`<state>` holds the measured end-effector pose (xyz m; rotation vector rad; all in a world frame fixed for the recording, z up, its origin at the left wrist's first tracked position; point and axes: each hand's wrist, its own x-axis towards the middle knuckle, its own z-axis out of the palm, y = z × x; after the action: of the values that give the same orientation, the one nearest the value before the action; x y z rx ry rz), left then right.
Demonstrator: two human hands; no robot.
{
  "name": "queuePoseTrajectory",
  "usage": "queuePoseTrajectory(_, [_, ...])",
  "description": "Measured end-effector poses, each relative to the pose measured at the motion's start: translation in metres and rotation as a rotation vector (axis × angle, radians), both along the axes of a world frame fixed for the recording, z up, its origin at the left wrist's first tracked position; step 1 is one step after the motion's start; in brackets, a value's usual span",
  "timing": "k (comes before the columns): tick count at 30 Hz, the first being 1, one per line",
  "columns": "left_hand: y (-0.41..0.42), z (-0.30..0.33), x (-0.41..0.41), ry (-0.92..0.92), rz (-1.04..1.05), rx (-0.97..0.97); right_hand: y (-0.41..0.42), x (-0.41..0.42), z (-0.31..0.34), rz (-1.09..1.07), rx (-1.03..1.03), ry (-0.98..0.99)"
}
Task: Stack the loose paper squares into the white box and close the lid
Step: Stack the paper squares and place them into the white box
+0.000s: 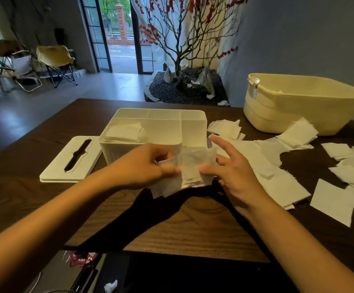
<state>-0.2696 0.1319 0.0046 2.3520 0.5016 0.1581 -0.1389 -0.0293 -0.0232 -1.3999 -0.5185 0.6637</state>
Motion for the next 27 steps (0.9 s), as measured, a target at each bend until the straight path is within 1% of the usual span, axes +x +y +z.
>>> queuePoseTrajectory(1, [0.003, 0.001, -0.003, 0.019, -0.003, 0.073, 0.003, -0.003, -0.002, 0.024, -0.063, -0.096])
queuePoseTrajectory(3, [0.005, -0.002, -0.007, 0.031, 0.002, 0.144, 0.009, -0.008, -0.008, 0.030, -0.147, -0.270])
queuePoseTrajectory(4, [0.005, -0.009, -0.009, 0.011, 0.020, 0.167, 0.012, -0.011, -0.012, 0.019, -0.170, -0.337])
queuePoseTrajectory(6, [0.004, -0.028, -0.012, -0.118, 0.067, 0.160, 0.017, -0.013, -0.019, -0.012, -0.178, -0.397])
queuePoseTrajectory(7, [0.002, -0.037, -0.014, -0.206, 0.089, 0.090, 0.018, -0.013, -0.022, -0.024, -0.161, -0.401])
queuePoseTrajectory(9, [-0.003, -0.054, -0.019, -0.336, 0.161, -0.131, 0.019, -0.015, -0.026, -0.031, -0.125, -0.380])
queuePoseTrajectory(12, [-0.018, -0.065, -0.021, -0.454, 0.311, -0.373, 0.020, -0.020, -0.029, -0.024, -0.137, -0.345])
queuePoseTrajectory(14, [-0.027, -0.066, -0.017, -0.522, 0.381, -0.476, 0.023, -0.024, -0.031, -0.014, -0.149, -0.315])
queuePoseTrajectory(17, [-0.033, -0.064, -0.008, -0.614, 0.441, -0.604, 0.027, -0.029, -0.030, -0.023, -0.120, -0.257])
queuePoseTrajectory(20, [-0.034, -0.065, 0.000, -0.676, 0.427, -0.694, 0.030, -0.033, -0.029, -0.011, -0.107, -0.281])
queuePoseTrajectory(22, [-0.033, -0.067, -0.001, -0.678, 0.398, -0.713, 0.028, -0.032, -0.030, -0.027, -0.102, -0.276])
queuePoseTrajectory(25, [-0.028, -0.070, -0.006, -0.661, 0.410, -0.724, 0.022, -0.029, -0.033, -0.047, -0.097, -0.216])
queuePoseTrajectory(27, [-0.029, -0.069, -0.005, -0.632, 0.409, -0.748, 0.024, -0.031, -0.033, -0.040, -0.097, -0.233])
